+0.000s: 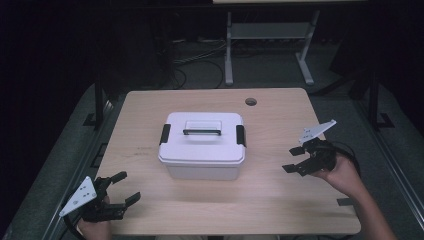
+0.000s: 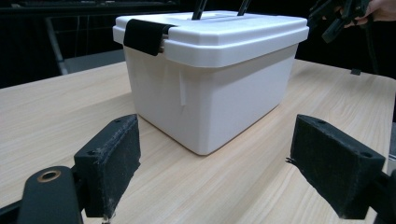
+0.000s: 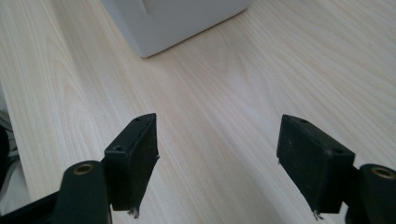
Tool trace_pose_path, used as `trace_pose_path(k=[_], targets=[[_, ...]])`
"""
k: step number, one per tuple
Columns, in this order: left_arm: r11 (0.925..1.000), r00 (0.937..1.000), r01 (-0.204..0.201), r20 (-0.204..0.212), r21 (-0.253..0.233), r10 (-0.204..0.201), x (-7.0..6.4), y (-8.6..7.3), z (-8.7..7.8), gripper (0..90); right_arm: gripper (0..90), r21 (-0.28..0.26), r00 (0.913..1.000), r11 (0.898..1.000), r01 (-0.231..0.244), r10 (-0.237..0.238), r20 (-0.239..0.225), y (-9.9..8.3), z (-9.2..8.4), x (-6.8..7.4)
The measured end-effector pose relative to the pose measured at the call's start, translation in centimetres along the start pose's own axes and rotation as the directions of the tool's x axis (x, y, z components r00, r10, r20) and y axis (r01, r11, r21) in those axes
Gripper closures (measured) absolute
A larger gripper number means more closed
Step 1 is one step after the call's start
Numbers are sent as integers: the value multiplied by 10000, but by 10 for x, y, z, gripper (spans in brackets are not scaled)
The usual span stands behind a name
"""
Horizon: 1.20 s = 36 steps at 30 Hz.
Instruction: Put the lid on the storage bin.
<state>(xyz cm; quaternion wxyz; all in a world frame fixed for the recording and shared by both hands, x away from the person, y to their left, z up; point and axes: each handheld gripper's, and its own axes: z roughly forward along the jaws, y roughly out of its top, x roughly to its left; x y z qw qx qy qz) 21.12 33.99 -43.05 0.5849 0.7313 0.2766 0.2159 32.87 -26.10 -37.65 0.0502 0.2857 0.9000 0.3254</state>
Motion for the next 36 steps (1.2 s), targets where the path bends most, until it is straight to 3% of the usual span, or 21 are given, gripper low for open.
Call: trace_pose_path(k=[36], targets=[[9999, 10000, -80, 7, 66, 79, -1, 1, 2, 157, 284, -209, 9957, 9955, -922, 921, -64, -55, 6, 1]])
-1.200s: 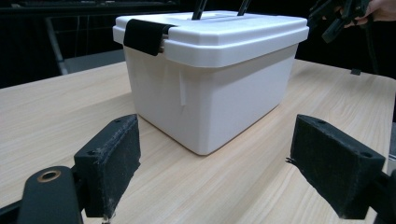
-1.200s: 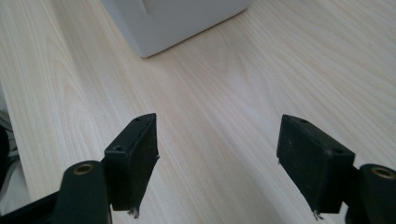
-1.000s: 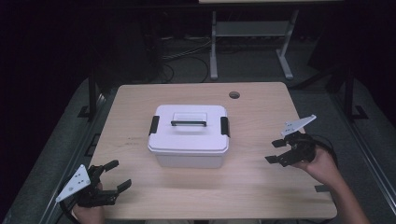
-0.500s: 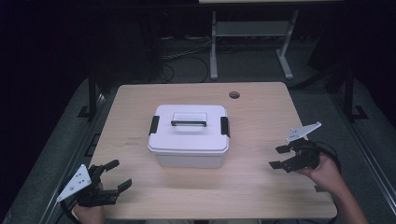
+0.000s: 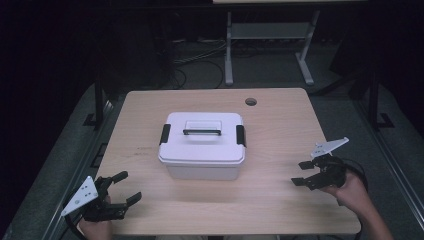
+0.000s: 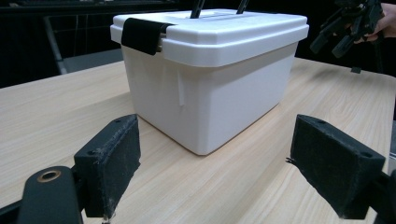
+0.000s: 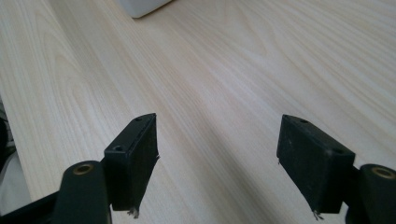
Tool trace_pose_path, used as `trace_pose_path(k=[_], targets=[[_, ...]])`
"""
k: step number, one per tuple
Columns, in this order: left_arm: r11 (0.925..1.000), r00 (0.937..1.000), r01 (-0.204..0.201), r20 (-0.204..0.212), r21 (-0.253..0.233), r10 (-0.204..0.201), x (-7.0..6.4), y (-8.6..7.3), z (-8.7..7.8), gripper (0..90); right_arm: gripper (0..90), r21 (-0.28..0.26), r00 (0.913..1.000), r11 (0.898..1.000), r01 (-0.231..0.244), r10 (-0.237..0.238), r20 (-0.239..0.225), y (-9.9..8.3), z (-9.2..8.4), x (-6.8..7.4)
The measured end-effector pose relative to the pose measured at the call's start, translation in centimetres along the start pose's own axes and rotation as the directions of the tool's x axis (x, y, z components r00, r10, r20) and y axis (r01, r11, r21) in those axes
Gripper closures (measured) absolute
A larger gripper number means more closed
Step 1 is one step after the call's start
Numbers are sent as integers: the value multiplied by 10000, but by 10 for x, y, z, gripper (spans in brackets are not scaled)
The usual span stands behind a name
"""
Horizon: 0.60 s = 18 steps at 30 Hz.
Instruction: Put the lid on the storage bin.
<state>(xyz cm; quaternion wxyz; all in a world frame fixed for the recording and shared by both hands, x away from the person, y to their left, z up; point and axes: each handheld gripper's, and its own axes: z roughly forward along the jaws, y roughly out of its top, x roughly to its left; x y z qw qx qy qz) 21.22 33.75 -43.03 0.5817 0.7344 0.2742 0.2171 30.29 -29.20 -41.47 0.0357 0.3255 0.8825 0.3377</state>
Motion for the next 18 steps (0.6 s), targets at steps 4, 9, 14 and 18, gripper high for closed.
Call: trace_pose_path(k=[4, 9, 14, 18], targets=[[10000, 10000, 28, 8, -5, -28, 0, 0, 0, 157, 284, -35, 9999, 9999, -130, 130, -31, -6, 1, 0], [10000, 10000, 39, 26, 4, -39, 0, 0, 1, 157, 284, -35, 9997, 9997, -254, 253, -55, -14, 2, 0], [10000, 10000, 16, 28, 14, -16, 0, 0, 1, 157, 284, -97, 9992, 9992, -386, 386, -68, -20, 3, 0], [10000, 10000, 44, 41, 20, -44, 0, 0, 2, 157, 284, -87, 9990, 9990, -442, 441, -88, -25, 4, -1]])
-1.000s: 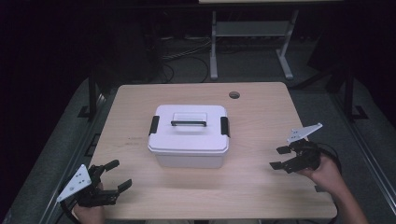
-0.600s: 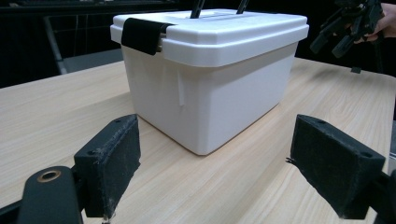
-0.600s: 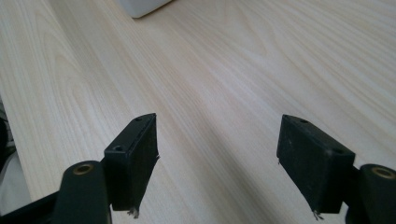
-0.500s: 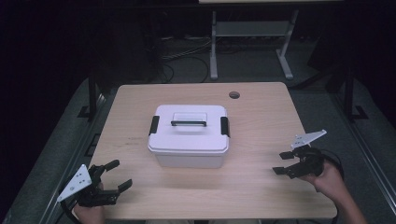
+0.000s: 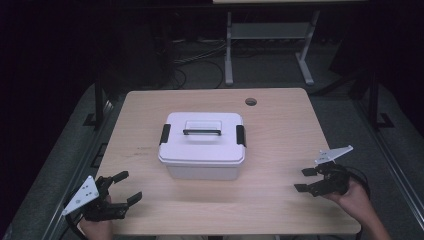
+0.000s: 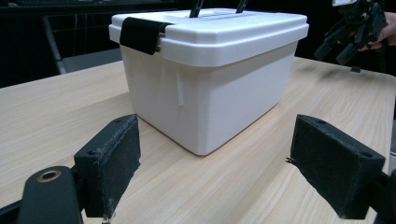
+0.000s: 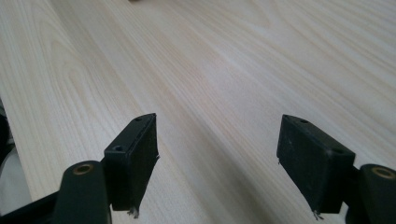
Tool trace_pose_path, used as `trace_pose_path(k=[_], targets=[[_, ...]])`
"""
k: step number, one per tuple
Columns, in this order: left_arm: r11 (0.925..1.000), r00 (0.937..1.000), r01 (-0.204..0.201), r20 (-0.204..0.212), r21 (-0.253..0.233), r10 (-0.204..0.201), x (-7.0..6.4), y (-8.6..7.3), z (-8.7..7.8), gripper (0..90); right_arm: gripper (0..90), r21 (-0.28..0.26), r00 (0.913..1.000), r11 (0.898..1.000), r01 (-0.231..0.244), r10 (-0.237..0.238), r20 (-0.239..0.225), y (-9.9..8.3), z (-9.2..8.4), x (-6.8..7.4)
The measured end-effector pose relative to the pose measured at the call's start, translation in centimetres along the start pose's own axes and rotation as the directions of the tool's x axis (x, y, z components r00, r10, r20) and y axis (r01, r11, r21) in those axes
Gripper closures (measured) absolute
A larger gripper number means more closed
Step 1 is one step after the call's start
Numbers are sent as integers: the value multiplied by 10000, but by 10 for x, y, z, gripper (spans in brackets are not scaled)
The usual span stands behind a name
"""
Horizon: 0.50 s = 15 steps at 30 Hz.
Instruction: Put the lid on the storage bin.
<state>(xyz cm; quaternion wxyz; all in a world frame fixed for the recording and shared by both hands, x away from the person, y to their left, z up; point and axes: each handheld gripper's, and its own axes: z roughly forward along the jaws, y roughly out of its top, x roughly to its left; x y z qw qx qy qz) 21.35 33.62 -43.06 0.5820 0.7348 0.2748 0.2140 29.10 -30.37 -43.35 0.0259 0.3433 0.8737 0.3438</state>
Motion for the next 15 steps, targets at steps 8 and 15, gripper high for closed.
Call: trace_pose_path(k=[8, 15], targets=[[10000, 10000, -27, 6, 13, 27, 0, 0, 0, 157, 277, -25, 9999, 10000, -88, 87, -80, -9, 2, 3], [10000, 10000, -48, 20, 56, 48, 0, 0, 2, 157, 277, -159, 9999, 9998, -74, 72, -115, -15, 0, 6]])
